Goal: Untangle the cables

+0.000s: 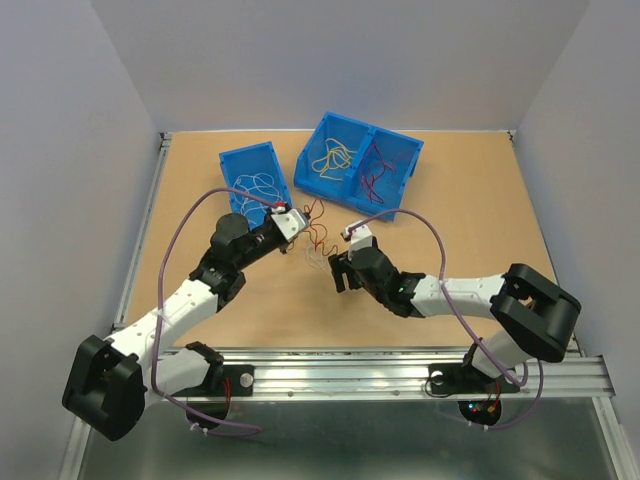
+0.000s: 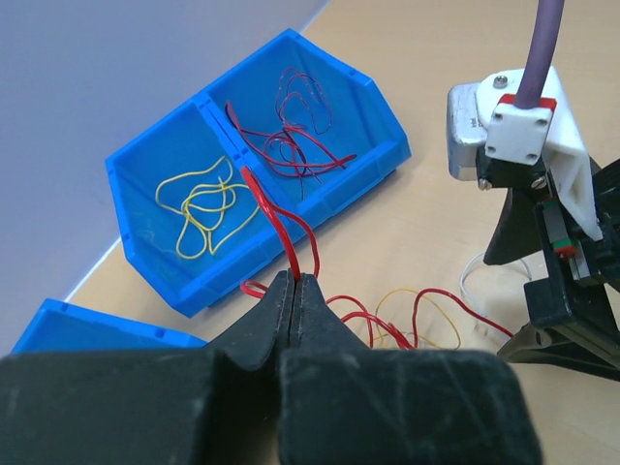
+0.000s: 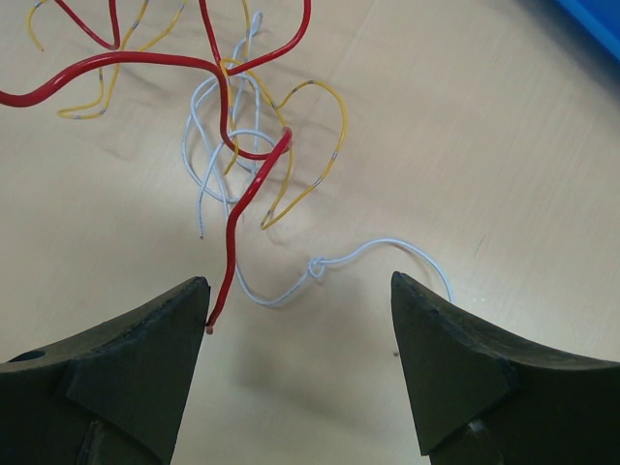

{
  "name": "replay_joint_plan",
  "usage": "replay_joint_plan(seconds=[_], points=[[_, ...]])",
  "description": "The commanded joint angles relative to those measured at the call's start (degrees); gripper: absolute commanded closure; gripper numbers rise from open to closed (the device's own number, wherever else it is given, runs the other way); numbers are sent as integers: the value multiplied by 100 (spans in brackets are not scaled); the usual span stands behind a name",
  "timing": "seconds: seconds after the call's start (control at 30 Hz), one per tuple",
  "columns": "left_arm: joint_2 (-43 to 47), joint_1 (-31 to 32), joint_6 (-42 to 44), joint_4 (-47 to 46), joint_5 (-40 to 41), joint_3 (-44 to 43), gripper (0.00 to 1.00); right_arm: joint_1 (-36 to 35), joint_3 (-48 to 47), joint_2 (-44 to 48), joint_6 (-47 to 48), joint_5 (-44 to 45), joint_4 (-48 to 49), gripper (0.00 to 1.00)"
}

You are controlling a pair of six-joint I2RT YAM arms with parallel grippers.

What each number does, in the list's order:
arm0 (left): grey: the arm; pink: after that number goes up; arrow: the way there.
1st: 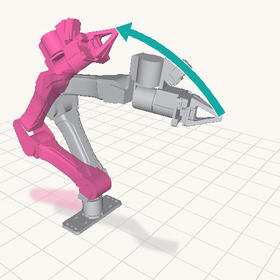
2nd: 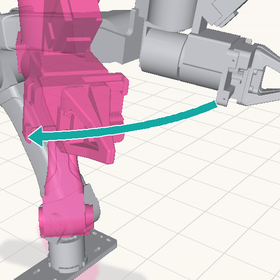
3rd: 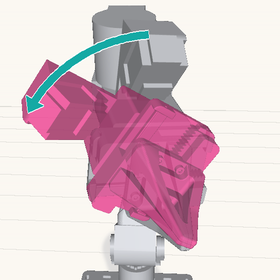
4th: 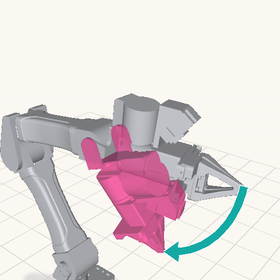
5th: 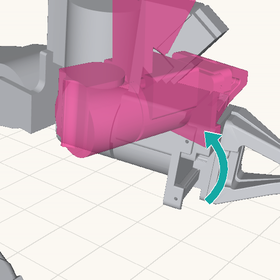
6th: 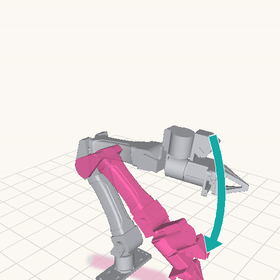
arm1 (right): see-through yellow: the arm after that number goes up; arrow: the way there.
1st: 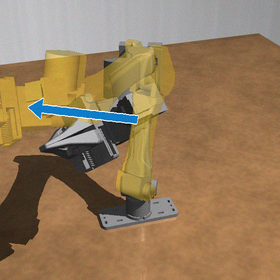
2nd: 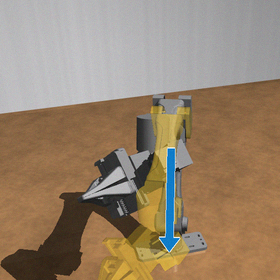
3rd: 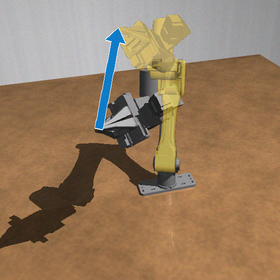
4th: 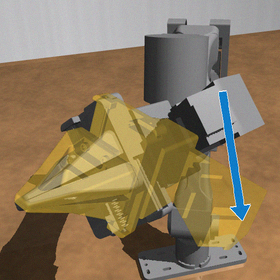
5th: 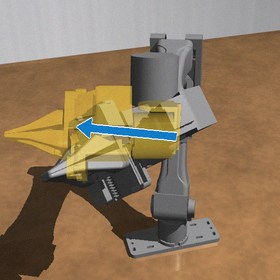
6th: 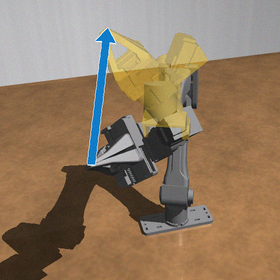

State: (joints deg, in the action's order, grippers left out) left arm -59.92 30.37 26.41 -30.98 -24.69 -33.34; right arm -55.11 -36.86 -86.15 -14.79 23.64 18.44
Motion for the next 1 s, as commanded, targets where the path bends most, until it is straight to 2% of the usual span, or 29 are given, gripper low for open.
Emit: replay_joint_plan(seconds=[0.0,0.23,0.4,0.47,0.53,0.6,0.8,0.97], points=[[174,-136,-215,-242,96,3,100,53,-418,-200,55,36,196,19],[226,-356,-452,-277,271,-41,100,167,-664,-604,20,-149,152,23],[244,-541,-479,-294,-185,-23,100,176,-498,-307,90,-412,450,24],[218,-558,-427,-268,-299,-32,100,176,-427,36,256,-640,599,18],[235,-550,-365,-216,-527,-41,100,185,-305,403,484,-1000,844,6],[253,-550,-374,-163,-668,-49,100,176,-190,597,652,-1255,1081,4],[358,-550,-453,118,-1327,-269,100,176,-409,494,1021,-1124,1469,4],[586,-541,-471,452,-2012,-427,100,176,-304,599,1241,-1168,2182,2]])
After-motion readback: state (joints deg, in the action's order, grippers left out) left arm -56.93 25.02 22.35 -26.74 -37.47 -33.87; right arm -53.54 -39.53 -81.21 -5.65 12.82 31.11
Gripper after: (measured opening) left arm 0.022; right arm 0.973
